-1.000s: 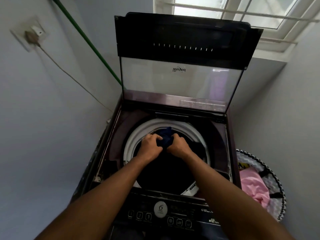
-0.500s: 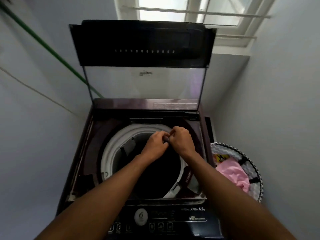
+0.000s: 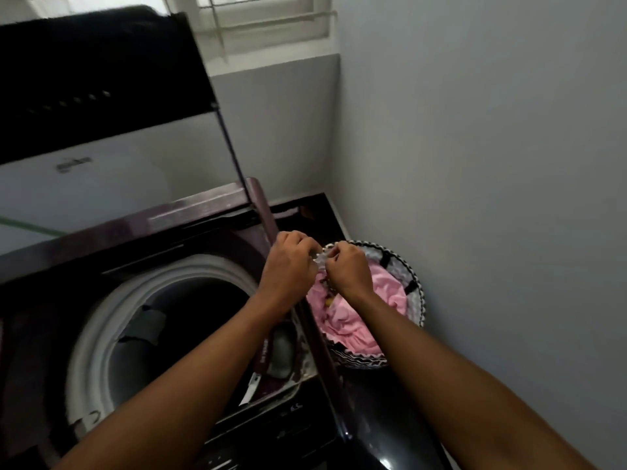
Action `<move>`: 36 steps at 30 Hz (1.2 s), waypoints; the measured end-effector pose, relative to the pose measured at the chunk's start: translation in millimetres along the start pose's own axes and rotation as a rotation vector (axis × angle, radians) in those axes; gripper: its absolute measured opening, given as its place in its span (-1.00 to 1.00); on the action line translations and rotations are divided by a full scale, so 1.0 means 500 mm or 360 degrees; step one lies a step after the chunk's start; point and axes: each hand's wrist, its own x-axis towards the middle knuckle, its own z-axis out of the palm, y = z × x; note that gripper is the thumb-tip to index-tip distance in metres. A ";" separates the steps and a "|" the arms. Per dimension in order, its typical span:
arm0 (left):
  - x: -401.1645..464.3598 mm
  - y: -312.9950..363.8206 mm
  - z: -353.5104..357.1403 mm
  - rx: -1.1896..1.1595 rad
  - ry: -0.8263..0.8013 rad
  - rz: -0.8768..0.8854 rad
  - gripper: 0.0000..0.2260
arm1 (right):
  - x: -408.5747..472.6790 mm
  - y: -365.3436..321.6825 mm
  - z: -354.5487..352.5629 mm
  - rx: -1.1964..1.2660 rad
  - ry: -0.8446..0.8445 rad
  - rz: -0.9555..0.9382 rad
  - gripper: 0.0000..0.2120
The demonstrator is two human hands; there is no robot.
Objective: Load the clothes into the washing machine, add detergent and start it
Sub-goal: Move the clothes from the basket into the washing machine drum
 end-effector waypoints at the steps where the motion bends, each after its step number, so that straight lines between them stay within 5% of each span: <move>1: 0.014 0.012 0.027 0.0020 -0.0074 0.0034 -0.76 | 0.010 0.034 -0.006 0.0004 -0.0048 0.0085 -0.92; 7: 0.077 0.063 0.206 -0.0054 -0.0702 -0.0208 -0.78 | 0.069 0.247 -0.003 -0.0015 -0.0274 0.0415 -0.93; 12: 0.096 0.048 0.356 0.0028 -0.1226 -0.0344 -0.71 | 0.123 0.388 0.042 -0.0246 -0.0433 0.0489 -0.63; 23: 0.119 0.014 0.536 0.0134 -0.1400 -0.0421 -0.56 | 0.202 0.537 0.131 -0.0529 -0.0484 0.0387 -0.22; 25: 0.128 0.017 0.547 0.0073 -0.1369 -0.0475 -0.53 | 0.213 0.549 0.140 -0.0459 -0.0532 0.0462 -0.26; 29: 0.126 0.026 0.549 0.0007 -0.1374 -0.0516 -0.53 | 0.214 0.554 0.132 -0.0467 -0.0597 0.0470 -0.71; 36: 0.087 0.052 0.487 -0.0002 -0.1577 -0.0695 -0.12 | 0.170 0.453 0.070 0.0122 -0.0396 0.0330 -0.78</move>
